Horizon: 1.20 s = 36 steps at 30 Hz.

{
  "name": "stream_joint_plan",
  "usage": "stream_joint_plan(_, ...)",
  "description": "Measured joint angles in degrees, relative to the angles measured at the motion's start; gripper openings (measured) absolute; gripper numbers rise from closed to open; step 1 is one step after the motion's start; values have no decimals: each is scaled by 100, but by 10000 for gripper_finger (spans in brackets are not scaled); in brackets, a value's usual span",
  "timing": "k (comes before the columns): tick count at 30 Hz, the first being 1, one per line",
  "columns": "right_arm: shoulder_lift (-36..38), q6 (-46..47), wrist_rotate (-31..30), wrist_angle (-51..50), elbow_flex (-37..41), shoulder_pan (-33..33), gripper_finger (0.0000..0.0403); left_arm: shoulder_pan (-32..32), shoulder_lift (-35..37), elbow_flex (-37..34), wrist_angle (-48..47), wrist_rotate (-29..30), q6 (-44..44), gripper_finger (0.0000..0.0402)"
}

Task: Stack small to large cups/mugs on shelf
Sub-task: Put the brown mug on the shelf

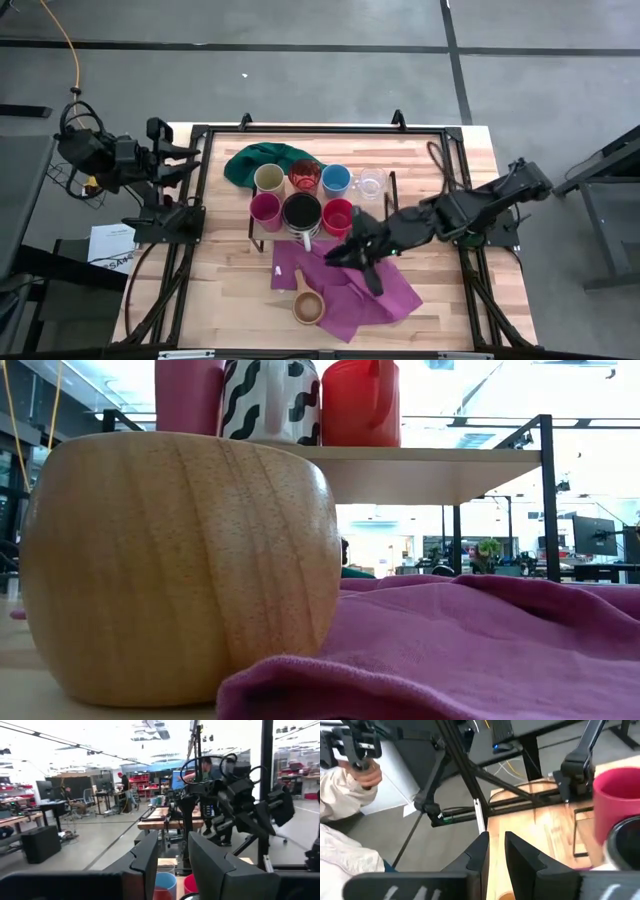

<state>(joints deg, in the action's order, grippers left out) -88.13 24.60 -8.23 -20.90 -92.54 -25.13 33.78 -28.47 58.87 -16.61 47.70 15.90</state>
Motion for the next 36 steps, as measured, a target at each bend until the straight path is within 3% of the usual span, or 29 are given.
stream_joint_plan(14, -840, 1164, -234, -884, -139, -473, 53, 0, 352, -48, -664, -413, -483, 95)
stream_joint_plan(23, -1441, 1811, 146, -367, -139, -649, 53, 0, 418, -51, -1037, -609, -741, 95)
stream_joint_plan(36, -1938, 2232, 613, -432, -141, -692, 53, 0, 1124, -45, -1275, -826, -764, 95)
